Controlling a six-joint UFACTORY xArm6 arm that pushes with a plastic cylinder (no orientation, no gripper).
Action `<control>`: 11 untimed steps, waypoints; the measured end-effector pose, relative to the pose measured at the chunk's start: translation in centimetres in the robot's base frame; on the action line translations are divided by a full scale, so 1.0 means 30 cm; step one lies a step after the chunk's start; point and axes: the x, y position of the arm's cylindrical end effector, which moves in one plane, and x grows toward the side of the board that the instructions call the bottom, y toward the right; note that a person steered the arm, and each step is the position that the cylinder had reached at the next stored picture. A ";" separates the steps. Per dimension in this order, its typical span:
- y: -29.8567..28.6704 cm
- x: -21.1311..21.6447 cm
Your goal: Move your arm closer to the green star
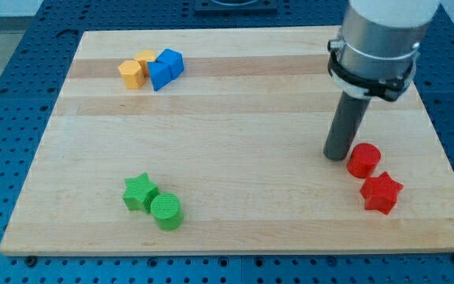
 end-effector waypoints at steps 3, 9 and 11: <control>0.177 0.021; -1.044 0.179; -1.106 0.428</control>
